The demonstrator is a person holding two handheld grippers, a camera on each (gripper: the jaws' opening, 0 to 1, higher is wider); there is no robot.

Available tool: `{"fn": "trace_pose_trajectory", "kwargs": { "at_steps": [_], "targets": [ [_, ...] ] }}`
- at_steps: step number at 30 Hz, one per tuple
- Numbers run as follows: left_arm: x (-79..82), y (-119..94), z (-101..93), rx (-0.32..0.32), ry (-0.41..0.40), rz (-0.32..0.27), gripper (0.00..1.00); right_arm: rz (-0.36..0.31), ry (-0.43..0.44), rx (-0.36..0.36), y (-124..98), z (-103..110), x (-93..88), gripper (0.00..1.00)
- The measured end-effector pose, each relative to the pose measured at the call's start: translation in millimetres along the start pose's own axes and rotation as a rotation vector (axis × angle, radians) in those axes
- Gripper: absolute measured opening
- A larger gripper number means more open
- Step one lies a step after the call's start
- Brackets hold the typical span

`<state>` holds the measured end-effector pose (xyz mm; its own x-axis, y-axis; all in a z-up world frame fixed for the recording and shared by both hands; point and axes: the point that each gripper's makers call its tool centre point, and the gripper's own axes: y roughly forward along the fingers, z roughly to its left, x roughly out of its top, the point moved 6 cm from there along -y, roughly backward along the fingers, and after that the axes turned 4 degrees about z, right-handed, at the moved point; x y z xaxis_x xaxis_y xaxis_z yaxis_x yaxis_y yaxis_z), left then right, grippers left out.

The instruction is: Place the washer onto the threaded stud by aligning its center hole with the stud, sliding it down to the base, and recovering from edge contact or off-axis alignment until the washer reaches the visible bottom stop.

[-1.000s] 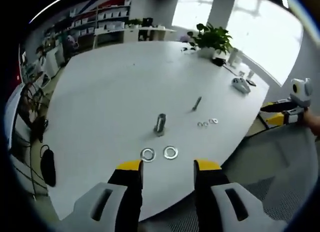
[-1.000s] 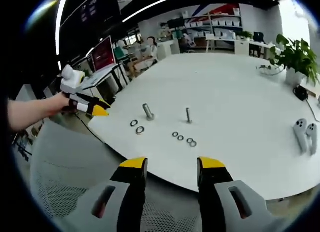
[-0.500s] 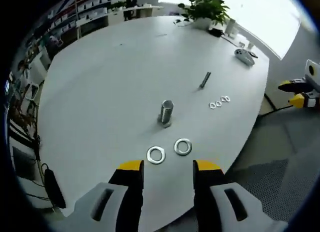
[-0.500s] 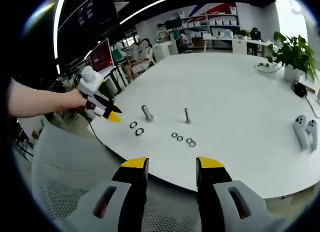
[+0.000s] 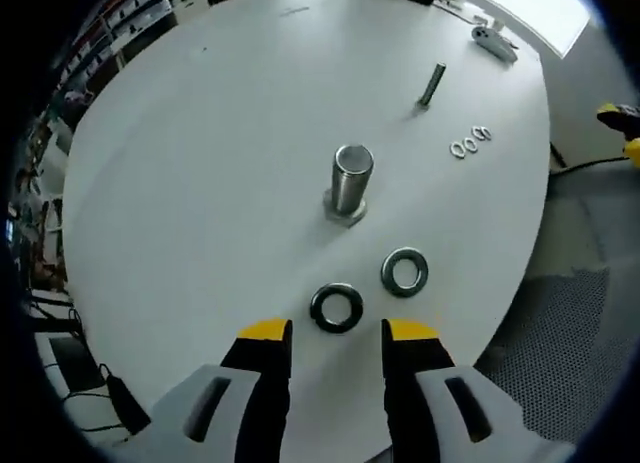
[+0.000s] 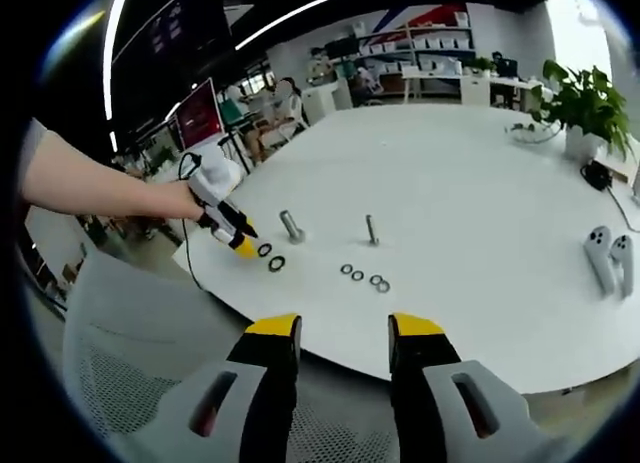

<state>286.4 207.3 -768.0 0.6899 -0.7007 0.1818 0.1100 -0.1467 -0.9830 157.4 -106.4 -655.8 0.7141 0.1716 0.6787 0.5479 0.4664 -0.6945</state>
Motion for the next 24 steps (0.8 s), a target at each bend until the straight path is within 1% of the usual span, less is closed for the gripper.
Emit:
{"fn": "trace_pose_trajectory", "kwargs": {
  "at_steps": [3,6,9,10,11,13,15,16,19,24],
  "targets": [
    [1.5,7,-0.3,-0.002,0.023,0.019,0.34,-0.002,0.005,-0.002,0,-1,0.0,0.37],
    [5.2,10,-0.4,-0.003,0.04,0.024,0.33,-0.005,0.009,-0.003,0,-1,-0.1,0.37],
    [6.3,14,-4.0,-0.02,0.059,0.042,0.33,-0.001,0.006,-0.002,0,-1,0.0,0.36],
    [9.2,13,-1.3,0.004,0.112,0.038,0.32,-0.001,0.005,0.0,0,-1,0.1,0.36],
    [8.6,13,-2.6,0.001,0.098,0.047,0.32,0.0,0.004,-0.001,0,-1,0.1,0.36],
    [8.6,12,-1.0,0.001,0.107,0.053,0.3,0.001,0.005,0.0,1,-1,-0.1,0.36],
    [8.1,12,0.3,0.004,0.134,0.059,0.29,0.0,0.006,-0.002,0,-1,-0.2,0.36],
    [7.7,12,-1.2,0.01,0.164,0.06,0.29,-0.004,0.01,-0.002,0,-1,0.1,0.36],
    [8.2,12,-4.2,0.011,0.186,0.062,0.28,-0.009,0.011,0.001,0,-1,0.7,0.36],
    [11.5,13,-2.6,0.001,0.211,0.103,0.3,-0.009,0.006,0.004,0,0,0.9,0.35]
  ]
}}
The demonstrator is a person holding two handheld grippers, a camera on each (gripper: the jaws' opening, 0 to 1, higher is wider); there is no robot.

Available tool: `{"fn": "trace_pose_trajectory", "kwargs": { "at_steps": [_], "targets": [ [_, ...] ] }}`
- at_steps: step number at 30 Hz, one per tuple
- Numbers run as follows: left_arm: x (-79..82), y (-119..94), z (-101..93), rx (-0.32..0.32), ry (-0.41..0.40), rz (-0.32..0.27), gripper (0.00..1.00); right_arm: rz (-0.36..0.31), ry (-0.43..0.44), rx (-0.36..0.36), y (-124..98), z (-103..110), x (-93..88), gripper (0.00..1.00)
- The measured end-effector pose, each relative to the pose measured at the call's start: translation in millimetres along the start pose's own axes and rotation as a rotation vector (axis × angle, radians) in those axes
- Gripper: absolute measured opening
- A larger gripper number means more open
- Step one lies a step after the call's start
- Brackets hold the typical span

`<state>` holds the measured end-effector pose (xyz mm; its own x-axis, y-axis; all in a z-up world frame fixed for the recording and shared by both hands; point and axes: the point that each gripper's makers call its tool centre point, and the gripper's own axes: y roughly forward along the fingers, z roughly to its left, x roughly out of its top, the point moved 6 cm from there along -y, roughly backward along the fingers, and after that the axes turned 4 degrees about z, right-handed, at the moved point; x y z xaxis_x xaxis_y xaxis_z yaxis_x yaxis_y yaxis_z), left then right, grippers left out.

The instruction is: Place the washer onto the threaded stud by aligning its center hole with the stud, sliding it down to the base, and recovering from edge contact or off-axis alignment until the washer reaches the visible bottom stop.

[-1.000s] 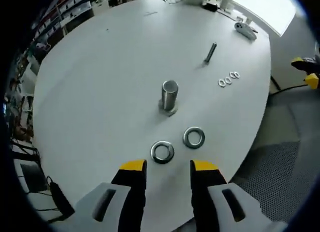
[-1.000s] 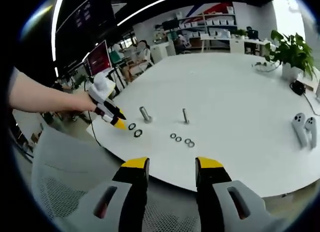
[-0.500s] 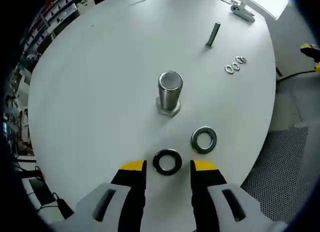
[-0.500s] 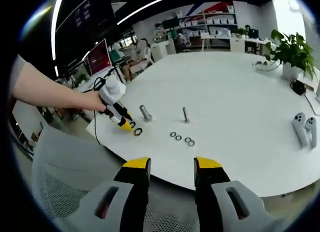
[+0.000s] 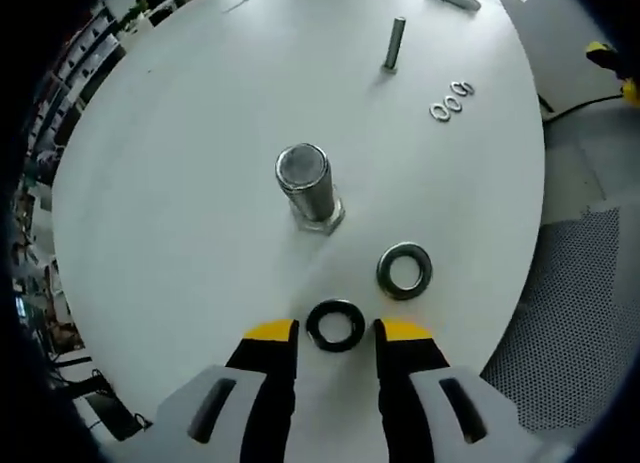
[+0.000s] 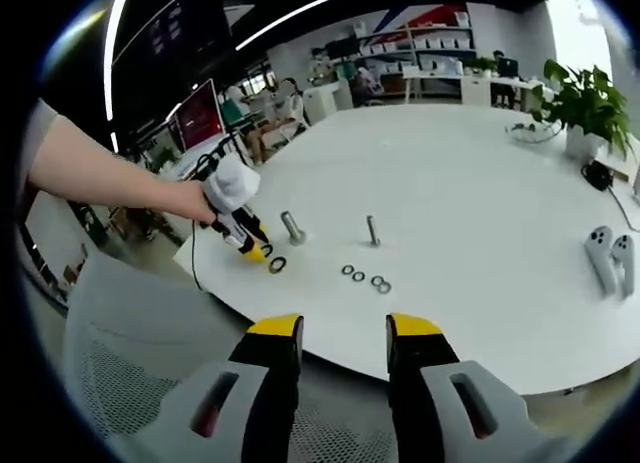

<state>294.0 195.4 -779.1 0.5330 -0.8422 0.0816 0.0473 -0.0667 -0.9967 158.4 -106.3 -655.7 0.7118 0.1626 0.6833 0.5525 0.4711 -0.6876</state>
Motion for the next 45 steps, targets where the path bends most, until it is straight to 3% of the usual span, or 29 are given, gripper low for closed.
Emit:
{"fn": "trace_pose_trajectory", "kwargs": {
  "at_steps": [11,21,24,33,36,42,45],
  "targets": [
    [6.2,1,0.3,-0.015,0.035,0.103,0.3,-0.001,0.004,-0.004,0,-1,-0.1,0.35],
    [-0.9,1,-0.9,-0.003,0.014,0.027,0.29,-0.009,0.012,-0.005,-1,-1,0.0,0.35],
    [-0.8,1,-1.9,-0.005,0.038,0.03,0.21,-0.007,0.01,-0.004,-1,-1,-0.2,0.34],
    [-0.9,2,-4.2,0.009,0.03,0.027,0.2,-0.005,0.006,-0.002,0,-1,-0.2,0.34],
    [-2.6,2,-4.3,0.022,0.069,0.0,0.2,-0.005,0.008,-0.005,0,-1,0.1,0.34],
    [-1.0,2,-3.1,0.002,0.042,-0.001,0.19,-0.001,0.006,-0.005,0,-1,0.1,0.34],
    [4.2,3,-11.8,0.006,0.098,-0.027,0.19,-0.003,0.007,-0.006,0,-1,0.1,0.33]
  ]
}}
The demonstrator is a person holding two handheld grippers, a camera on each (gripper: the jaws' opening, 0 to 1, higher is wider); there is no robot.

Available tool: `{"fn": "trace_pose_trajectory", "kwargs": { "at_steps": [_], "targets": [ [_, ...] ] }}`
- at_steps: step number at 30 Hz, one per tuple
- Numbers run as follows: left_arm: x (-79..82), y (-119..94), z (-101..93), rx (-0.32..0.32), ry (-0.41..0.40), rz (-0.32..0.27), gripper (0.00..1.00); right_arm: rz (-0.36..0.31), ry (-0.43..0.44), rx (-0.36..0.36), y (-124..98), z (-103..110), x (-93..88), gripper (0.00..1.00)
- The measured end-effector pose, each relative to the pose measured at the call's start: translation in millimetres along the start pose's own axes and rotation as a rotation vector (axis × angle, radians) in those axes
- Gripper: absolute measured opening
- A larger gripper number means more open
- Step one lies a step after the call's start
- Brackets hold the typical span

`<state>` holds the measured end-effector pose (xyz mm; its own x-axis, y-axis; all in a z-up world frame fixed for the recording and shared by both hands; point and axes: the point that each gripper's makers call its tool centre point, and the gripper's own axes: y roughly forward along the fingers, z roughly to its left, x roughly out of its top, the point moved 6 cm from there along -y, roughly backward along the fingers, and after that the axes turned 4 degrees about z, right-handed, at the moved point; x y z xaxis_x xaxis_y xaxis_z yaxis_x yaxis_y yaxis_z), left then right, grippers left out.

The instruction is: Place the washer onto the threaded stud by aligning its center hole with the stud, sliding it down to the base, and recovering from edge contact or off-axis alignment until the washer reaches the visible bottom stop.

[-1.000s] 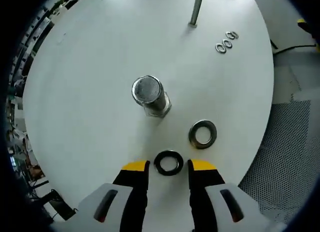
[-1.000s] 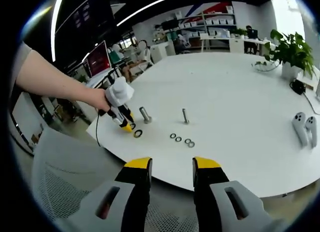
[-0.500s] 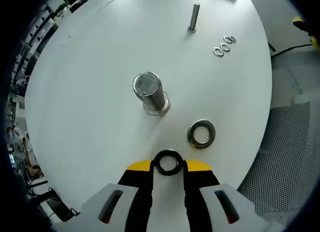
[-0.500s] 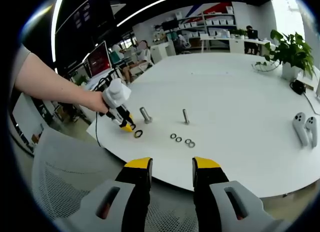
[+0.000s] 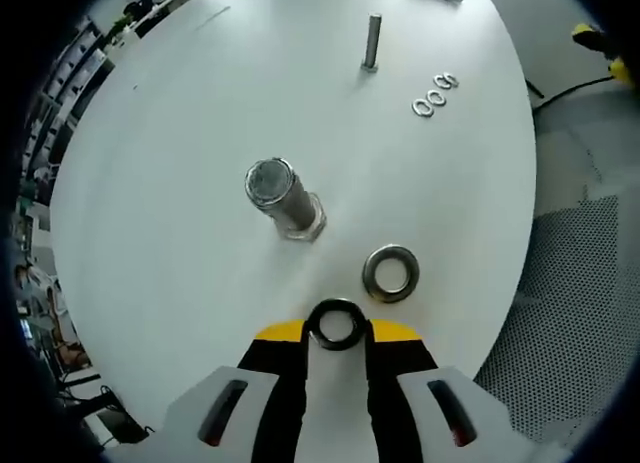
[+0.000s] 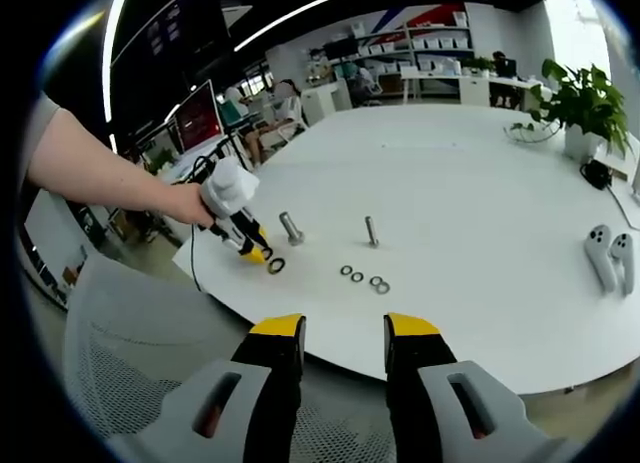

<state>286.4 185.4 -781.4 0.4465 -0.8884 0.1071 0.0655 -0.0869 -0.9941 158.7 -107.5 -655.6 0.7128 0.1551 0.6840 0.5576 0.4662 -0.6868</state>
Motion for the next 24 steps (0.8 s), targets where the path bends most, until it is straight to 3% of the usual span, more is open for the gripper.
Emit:
{"fn": "trace_pose_trajectory", "kwargs": {
  "at_steps": [13,24],
  "targets": [
    [-2.0,-13,7.1,0.012,0.017,-0.006,0.19,-0.005,0.008,-0.002,-1,-1,0.4,0.33],
    [16.4,-40,13.8,0.055,0.106,-0.029,0.19,-0.007,0.01,-0.002,-1,-1,0.2,0.33]
  ]
}}
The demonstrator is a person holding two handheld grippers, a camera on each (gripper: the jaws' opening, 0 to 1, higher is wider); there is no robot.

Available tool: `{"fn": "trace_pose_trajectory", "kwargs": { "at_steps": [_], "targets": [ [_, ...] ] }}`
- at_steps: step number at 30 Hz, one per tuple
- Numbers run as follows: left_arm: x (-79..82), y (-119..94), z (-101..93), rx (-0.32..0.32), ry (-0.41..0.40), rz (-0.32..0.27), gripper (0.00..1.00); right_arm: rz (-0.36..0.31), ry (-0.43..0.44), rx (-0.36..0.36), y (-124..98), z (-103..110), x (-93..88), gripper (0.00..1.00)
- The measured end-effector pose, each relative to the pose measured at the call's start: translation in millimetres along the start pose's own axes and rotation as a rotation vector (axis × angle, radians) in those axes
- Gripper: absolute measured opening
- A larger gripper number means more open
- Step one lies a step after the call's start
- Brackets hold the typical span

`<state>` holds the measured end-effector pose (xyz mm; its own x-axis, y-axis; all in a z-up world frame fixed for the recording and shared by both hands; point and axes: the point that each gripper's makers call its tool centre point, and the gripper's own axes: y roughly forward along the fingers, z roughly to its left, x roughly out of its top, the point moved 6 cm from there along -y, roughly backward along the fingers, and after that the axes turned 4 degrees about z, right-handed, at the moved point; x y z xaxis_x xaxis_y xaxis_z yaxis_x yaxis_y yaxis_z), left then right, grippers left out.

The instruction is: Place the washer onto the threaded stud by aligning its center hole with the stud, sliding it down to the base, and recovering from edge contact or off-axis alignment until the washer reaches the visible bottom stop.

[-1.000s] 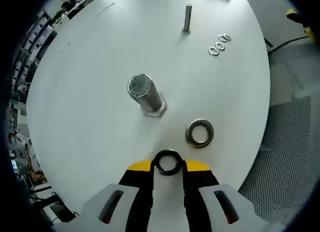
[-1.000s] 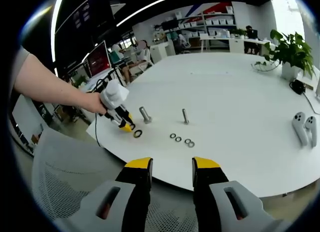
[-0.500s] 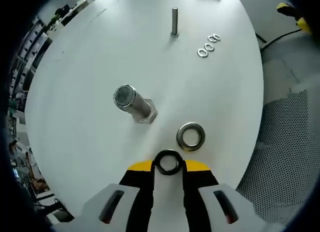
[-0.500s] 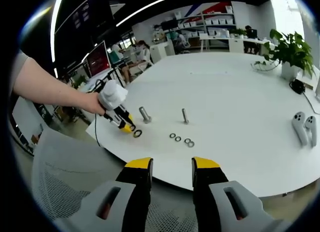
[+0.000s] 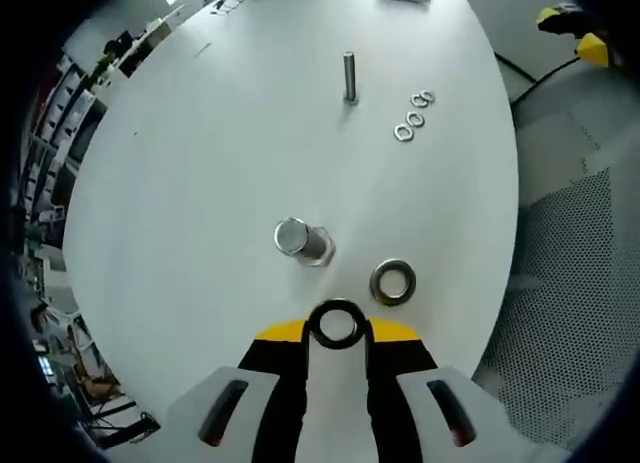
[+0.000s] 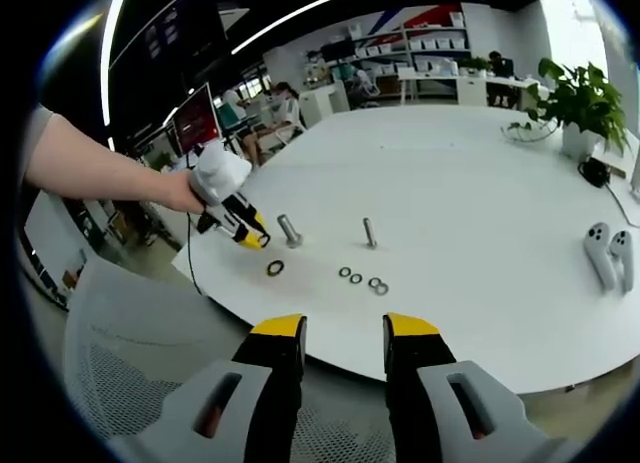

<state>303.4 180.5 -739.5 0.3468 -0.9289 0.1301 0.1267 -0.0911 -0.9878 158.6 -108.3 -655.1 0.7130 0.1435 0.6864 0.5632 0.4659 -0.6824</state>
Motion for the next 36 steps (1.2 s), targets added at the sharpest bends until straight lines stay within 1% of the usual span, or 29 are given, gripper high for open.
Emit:
{"fn": "trace_pose_trajectory", "kwargs": {
  "at_steps": [5,8,12,16,21,24,31,36],
  "targets": [
    [9.1,-12,7.0,0.017,0.032,-0.008,0.19,-0.003,0.003,0.0,0,0,0.2,0.33],
    [14.3,-17,12.2,0.022,0.022,-0.022,0.19,-0.002,0.003,0.001,0,0,0.3,0.33],
    [21.9,-22,14.2,0.034,0.046,-0.025,0.19,-0.009,0.009,0.0,-1,-1,0.7,0.33],
    [29.5,-28,15.5,0.035,0.026,-0.046,0.19,-0.016,0.011,-0.004,-1,-1,1.5,0.33],
    [33.6,-31,16.3,0.045,0.05,-0.051,0.19,-0.022,0.017,-0.005,-2,-2,2.0,0.33],
    [37.3,-30,17.3,0.036,0.044,-0.051,0.19,-0.025,0.02,-0.005,-2,-2,2.7,0.33],
    [48.1,-24,16.2,0.03,0.062,-0.045,0.19,-0.021,0.019,-0.005,-2,-2,2.1,0.33],
    [50.7,-17,15.9,0.022,0.076,-0.021,0.19,-0.025,0.025,-0.011,-2,-3,2.1,0.33]
  ]
}}
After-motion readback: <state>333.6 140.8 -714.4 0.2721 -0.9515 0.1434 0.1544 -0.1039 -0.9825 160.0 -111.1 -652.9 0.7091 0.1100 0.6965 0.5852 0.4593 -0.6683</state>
